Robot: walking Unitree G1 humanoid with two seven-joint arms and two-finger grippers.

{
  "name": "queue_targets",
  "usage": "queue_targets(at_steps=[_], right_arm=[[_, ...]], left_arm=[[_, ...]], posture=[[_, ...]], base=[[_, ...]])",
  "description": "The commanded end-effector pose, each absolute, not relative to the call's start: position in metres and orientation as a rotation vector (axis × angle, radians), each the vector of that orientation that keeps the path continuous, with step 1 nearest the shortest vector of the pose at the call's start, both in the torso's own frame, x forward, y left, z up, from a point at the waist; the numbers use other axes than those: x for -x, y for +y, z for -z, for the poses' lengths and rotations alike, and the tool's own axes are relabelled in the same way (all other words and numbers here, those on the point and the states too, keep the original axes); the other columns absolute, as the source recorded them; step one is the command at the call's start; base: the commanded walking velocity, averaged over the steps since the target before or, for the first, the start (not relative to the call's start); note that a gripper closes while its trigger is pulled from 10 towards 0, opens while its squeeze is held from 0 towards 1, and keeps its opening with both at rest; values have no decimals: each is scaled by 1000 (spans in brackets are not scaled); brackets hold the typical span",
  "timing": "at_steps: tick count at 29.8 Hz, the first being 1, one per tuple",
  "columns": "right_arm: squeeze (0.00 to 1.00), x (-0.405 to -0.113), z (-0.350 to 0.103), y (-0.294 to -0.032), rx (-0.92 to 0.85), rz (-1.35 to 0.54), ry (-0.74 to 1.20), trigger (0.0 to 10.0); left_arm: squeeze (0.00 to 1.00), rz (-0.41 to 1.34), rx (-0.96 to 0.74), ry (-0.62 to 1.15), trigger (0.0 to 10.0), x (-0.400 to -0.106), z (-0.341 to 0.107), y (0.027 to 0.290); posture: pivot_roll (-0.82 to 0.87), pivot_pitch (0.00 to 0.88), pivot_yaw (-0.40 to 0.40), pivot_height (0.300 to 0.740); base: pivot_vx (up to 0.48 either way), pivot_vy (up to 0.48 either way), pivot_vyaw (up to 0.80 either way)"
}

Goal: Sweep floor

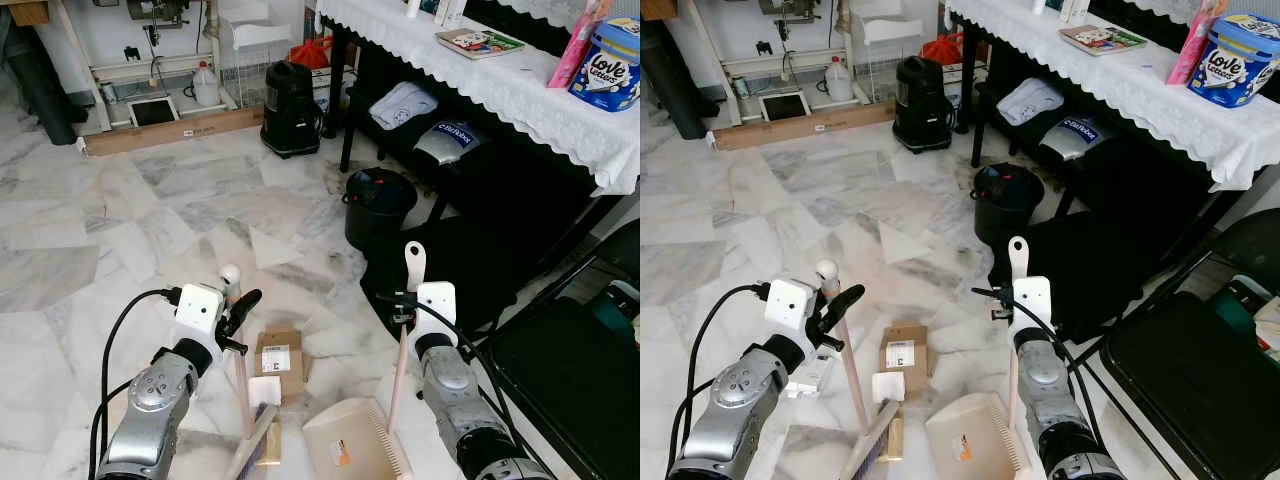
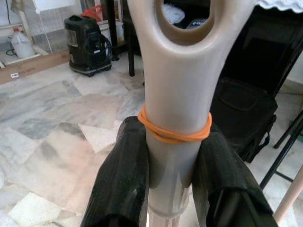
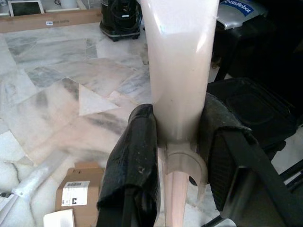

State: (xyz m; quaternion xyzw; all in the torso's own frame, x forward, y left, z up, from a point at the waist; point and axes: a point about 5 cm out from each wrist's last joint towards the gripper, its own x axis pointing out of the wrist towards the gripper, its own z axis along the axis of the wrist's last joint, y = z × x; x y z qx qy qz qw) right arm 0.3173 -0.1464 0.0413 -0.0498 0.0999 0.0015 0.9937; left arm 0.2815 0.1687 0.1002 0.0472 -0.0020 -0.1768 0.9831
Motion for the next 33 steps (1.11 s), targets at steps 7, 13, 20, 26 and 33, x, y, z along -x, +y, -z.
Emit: queue_targets(at_steps=[7, 13, 20, 26, 33], right_arm=[[0, -323, -49, -147, 126, -10, 167, 10000], [0, -323, -49, -146, 129, -12, 168, 10000], [0, -324, -51, -149, 134, 8, 148, 10000], [0, -328, -56, -151, 144, 26, 121, 10000], [0, -337, -65, -148, 142, 34, 97, 10000]], left_arm=[[0, 343, -11, -60, 10000, -280, -118, 165], [0, 292, -61, -110, 10000, -281, -129, 171], [0, 191, -118, -164, 10000, -282, -136, 182], [0, 140, -161, -158, 10000, -280, -128, 187], [0, 120, -176, -141, 10000, -277, -119, 190]], posture=[[78, 60, -103, 740], [81, 64, -104, 740], [73, 72, -101, 740], [69, 77, -96, 740], [48, 79, -93, 740]], base=[[0, 0, 0], [0, 0, 0], [0, 0, 0], [0, 0, 0], [0, 0, 0]])
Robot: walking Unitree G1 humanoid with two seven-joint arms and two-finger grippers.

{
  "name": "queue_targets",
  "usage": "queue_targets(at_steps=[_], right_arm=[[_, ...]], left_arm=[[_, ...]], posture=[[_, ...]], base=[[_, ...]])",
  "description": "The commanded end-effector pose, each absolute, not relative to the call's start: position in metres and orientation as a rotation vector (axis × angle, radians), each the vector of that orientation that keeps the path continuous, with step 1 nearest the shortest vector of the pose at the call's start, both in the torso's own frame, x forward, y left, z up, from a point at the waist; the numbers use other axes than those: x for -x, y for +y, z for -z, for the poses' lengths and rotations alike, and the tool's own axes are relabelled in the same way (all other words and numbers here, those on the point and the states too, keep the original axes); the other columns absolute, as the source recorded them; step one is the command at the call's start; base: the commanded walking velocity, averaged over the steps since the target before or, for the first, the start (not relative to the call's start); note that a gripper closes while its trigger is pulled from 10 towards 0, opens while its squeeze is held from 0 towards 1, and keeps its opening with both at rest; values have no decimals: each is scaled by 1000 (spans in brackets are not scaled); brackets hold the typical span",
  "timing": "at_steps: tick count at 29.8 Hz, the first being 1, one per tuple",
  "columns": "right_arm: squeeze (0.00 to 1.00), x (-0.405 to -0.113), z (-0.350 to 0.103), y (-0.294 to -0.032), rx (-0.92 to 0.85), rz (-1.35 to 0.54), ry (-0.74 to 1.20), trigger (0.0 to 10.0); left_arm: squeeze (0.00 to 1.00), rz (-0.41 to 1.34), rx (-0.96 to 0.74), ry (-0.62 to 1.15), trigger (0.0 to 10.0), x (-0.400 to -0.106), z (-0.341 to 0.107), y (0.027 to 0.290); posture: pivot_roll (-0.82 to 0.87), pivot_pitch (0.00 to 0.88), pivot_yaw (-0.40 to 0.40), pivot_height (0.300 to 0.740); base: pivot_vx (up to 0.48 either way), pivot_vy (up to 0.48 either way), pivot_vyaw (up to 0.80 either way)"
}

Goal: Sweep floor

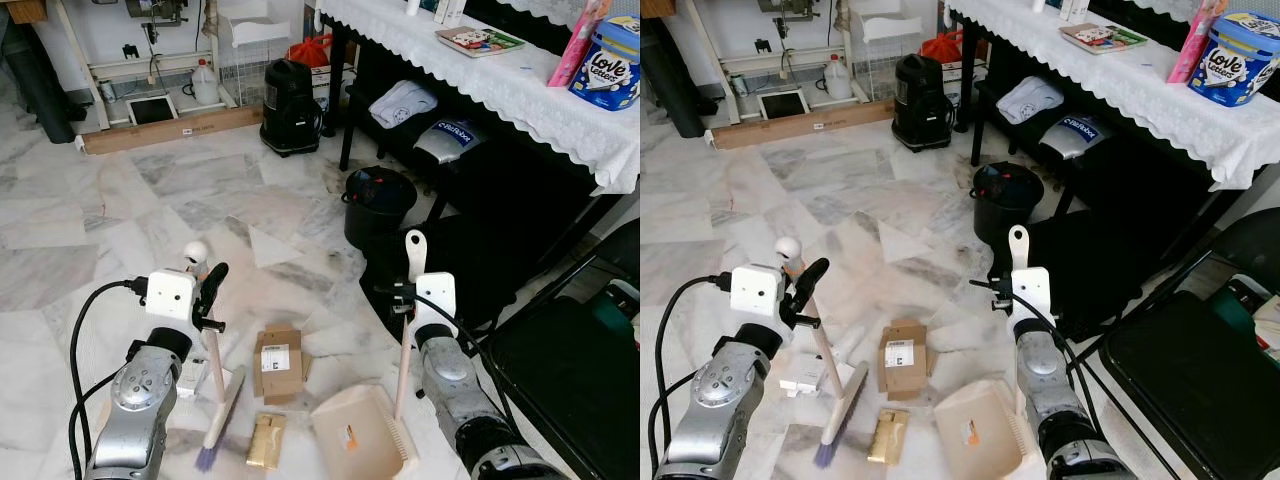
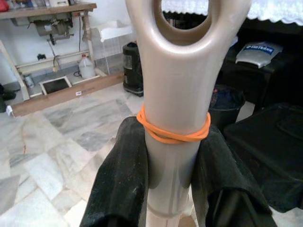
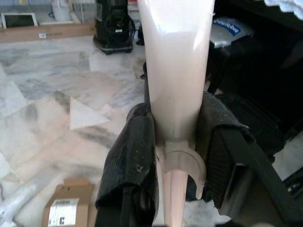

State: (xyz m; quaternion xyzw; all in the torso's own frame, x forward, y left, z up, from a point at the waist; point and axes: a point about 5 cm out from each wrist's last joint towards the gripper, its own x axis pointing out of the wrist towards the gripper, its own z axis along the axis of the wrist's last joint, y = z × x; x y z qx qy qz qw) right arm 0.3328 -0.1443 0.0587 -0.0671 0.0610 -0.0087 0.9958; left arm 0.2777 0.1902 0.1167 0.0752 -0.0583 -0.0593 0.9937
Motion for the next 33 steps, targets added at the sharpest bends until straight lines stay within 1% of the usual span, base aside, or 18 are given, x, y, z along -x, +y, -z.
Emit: queue_targets(at_steps=[1, 8, 14, 19, 26, 28, 30, 33], right_arm=[[0, -339, -64, -148, 139, 38, 119, 10000], [0, -343, -58, -143, 74, 47, 214, 10000], [0, -330, -35, -141, 71, 35, 345, 10000], [0, -322, -25, -139, 92, 15, 384, 10000], [0, -325, -27, -140, 86, 23, 390, 10000], [0, -328, -32, -141, 74, 31, 366, 10000], [0, -336, -44, -141, 40, 37, 300, 10000], [0, -339, -49, -142, 33, 40, 274, 10000]], left_arm=[[0, 119, -178, -138, 10000, -277, -117, 189], [0, 116, -178, -133, 10000, -277, -113, 188], [0, 111, -177, -137, 10000, -276, -113, 186], [0, 115, -178, -130, 10000, -273, -111, 187], [0, 122, -177, -128, 10000, -273, -110, 184], [0, 121, -176, -136, 10000, -274, -111, 183], [0, 123, -176, -142, 10000, -275, -112, 183], [0, 125, -178, -141, 10000, -275, -112, 183]], posture=[[46, 80, -92, 740], [44, 76, -94, 740], [76, 75, -101, 740], [84, 75, -99, 740], [79, 67, -95, 740], [80, 65, -95, 740], [85, 59, -94, 740], [87, 55, -92, 740]], base=[[0, 0, 0], [0, 0, 0], [0, 0, 0], [0, 0, 0], [0, 0, 0], [0, 0, 0], [0, 0, 0], [0, 0, 0]])
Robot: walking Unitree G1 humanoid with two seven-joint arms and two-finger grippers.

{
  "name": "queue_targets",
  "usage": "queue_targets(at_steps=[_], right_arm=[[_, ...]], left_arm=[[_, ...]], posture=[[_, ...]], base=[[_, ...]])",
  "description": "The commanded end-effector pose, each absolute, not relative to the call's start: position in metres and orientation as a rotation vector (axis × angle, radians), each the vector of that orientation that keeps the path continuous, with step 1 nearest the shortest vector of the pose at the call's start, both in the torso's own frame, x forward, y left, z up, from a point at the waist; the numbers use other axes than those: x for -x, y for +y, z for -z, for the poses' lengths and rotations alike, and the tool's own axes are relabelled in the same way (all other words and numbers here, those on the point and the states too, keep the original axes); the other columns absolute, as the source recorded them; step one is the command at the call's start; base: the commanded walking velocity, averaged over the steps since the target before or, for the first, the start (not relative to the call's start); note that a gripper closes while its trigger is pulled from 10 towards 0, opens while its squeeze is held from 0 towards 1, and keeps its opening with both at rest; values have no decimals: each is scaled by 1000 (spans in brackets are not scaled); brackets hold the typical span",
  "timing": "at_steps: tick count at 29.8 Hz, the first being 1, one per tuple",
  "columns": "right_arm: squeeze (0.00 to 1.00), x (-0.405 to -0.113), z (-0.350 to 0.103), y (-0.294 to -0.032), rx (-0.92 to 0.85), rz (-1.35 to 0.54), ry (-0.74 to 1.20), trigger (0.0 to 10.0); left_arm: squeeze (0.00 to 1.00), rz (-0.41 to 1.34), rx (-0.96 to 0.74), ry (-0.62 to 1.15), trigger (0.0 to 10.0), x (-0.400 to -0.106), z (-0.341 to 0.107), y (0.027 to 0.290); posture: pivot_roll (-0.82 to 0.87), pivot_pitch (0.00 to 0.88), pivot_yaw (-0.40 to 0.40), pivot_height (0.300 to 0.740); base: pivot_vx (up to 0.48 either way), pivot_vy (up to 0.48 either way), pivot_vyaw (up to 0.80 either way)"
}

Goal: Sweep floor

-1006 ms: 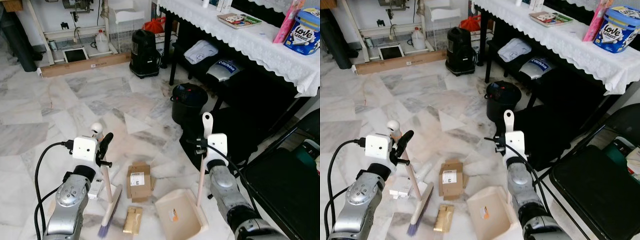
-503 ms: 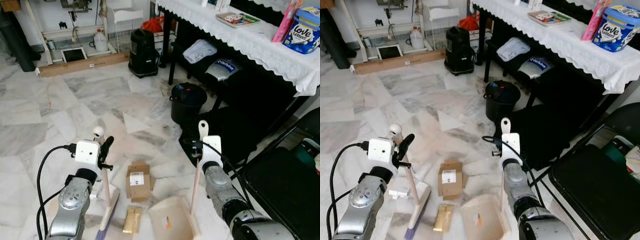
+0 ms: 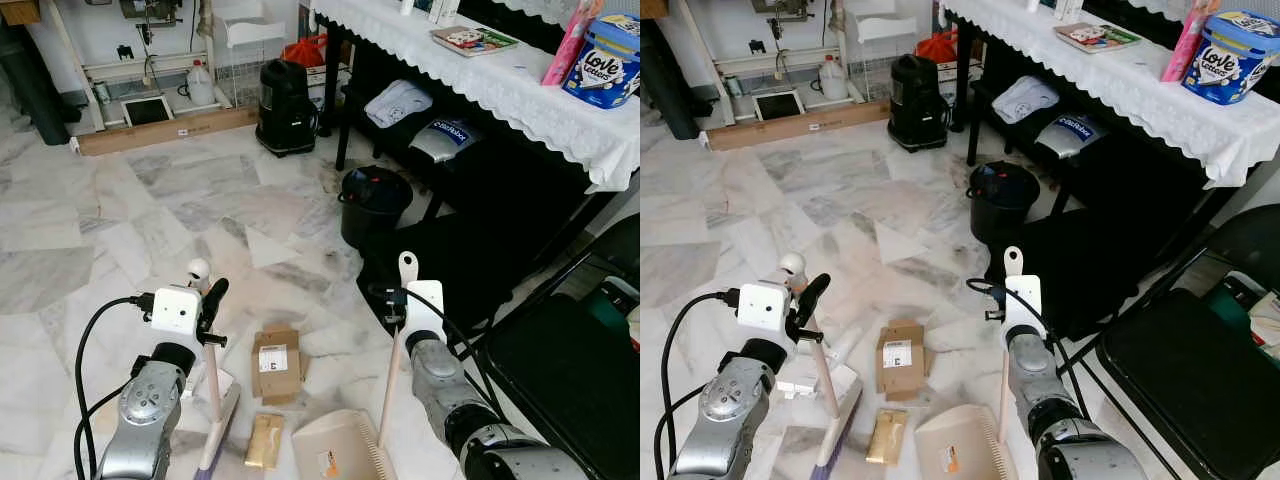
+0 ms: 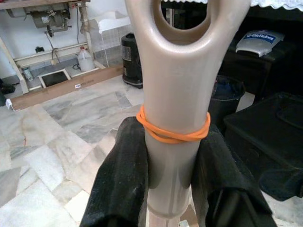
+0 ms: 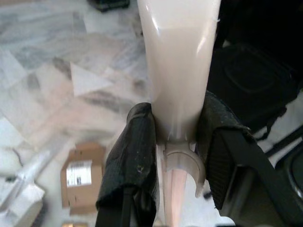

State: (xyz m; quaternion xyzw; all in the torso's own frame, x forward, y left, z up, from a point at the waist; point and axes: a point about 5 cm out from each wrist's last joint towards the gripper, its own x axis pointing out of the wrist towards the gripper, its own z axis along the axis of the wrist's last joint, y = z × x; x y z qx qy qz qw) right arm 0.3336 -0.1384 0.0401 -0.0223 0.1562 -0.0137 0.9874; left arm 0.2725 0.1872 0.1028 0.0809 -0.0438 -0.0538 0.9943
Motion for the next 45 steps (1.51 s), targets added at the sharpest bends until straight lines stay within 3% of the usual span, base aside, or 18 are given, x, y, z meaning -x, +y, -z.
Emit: queue_targets(at_steps=[1, 9, 17, 29, 34, 45], right_arm=[[0, -341, -51, -142, 26, 46, 264, 10000], [0, -339, -46, -144, 27, 46, 303, 10000], [0, -308, -2, -133, 103, -13, 595, 10000], [0, -294, 14, -134, 92, -24, 738, 10000], [0, -299, 8, -137, 18, -12, 665, 10000], [0, -314, -11, -141, 67, -17, 482, 10000]], left_arm=[[0, 126, -179, -141, 10000, -275, -112, 184], [0, 127, -185, -140, 10000, -273, -112, 184], [0, 144, -188, -125, 10000, -271, -111, 183], [0, 168, -175, -89, 10000, -272, -110, 182], [0, 143, -183, -85, 10000, -273, -108, 181], [0, 147, -176, -71, 10000, -270, -102, 174]], posture=[[89, 54, -92, 740], [97, 59, -95, 740], [100, 67, -96, 740], [92, 81, -94, 740], [89, 80, -92, 740], [86, 81, -92, 740]], base=[[0, 0, 0], [0, 0, 0], [0, 0, 0], [0, 0, 0], [0, 0, 0], [0, 0, 0]])
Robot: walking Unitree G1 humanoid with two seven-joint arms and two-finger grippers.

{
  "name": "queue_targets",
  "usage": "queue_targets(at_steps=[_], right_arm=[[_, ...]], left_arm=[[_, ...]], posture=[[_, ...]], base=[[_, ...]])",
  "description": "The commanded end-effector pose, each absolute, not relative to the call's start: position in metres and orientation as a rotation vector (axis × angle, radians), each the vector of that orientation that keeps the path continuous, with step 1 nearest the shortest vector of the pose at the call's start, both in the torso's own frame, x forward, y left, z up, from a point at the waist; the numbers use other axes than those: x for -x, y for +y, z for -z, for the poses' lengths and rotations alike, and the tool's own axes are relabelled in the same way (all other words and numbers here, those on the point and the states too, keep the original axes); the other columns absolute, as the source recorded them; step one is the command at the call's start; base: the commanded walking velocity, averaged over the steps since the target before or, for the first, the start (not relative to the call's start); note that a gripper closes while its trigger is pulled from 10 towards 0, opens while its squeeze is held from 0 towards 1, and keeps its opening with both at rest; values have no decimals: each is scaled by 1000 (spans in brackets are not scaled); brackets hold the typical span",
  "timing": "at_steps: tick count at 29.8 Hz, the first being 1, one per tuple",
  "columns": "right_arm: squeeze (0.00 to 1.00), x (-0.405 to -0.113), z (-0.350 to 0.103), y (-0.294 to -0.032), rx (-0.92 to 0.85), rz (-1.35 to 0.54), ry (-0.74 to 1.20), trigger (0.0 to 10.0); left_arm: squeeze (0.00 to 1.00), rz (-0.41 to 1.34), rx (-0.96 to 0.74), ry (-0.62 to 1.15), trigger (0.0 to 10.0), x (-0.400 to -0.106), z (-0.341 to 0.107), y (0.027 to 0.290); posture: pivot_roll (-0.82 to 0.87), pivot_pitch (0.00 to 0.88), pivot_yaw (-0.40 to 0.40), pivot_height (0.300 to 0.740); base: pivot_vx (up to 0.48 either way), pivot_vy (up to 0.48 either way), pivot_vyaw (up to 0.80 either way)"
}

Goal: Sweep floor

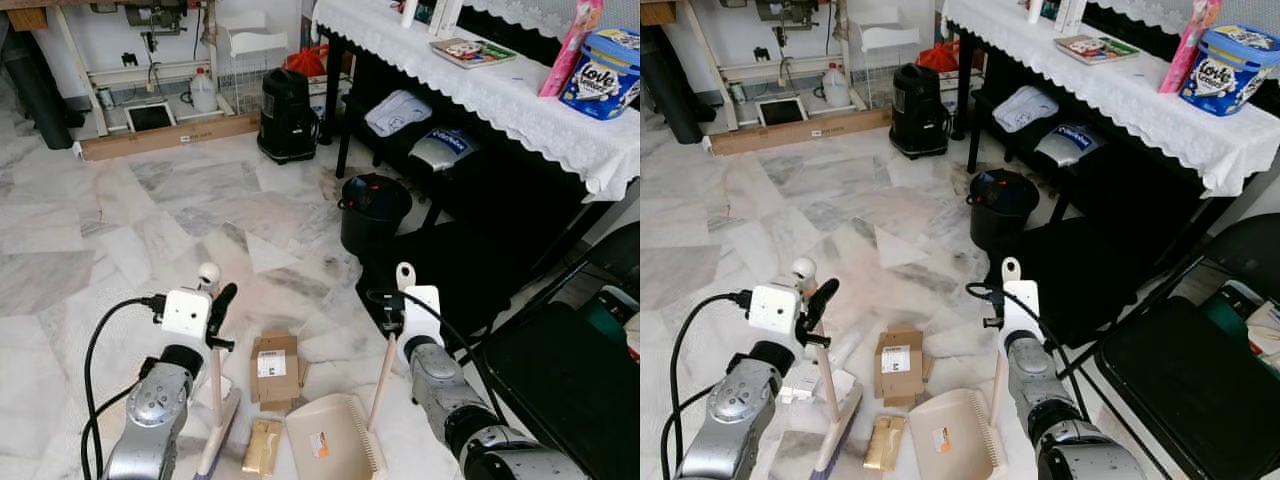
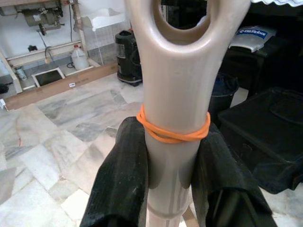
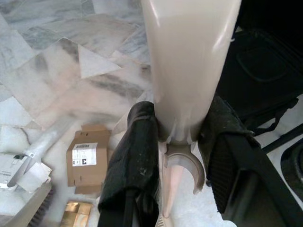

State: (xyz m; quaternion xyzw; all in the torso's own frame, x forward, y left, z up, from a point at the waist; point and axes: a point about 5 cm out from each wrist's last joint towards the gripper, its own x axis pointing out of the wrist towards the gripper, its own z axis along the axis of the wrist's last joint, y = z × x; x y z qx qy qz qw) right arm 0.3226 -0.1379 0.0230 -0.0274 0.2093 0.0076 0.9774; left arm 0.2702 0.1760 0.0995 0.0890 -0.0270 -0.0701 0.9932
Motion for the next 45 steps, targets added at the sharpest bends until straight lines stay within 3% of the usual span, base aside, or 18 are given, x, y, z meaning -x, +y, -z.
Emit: queue_targets(at_steps=[1, 28, 45], right_arm=[[0, -314, -12, -141, 69, -19, 475, 10000], [0, -331, -42, -146, -8, 39, 250, 10000], [0, -321, -25, -137, 30, 8, 354, 10000]], left_arm=[[0, 148, -178, -71, 10000, -270, -102, 174], [0, 179, -193, -65, 10000, -271, -99, 168], [0, 171, -221, -52, 10000, -269, -98, 171]], posture=[[86, 81, -92, 740], [91, 63, -95, 740], [96, 76, -96, 740]], base=[[0, 0, 0], [0, 0, 0], [0, 0, 0]])
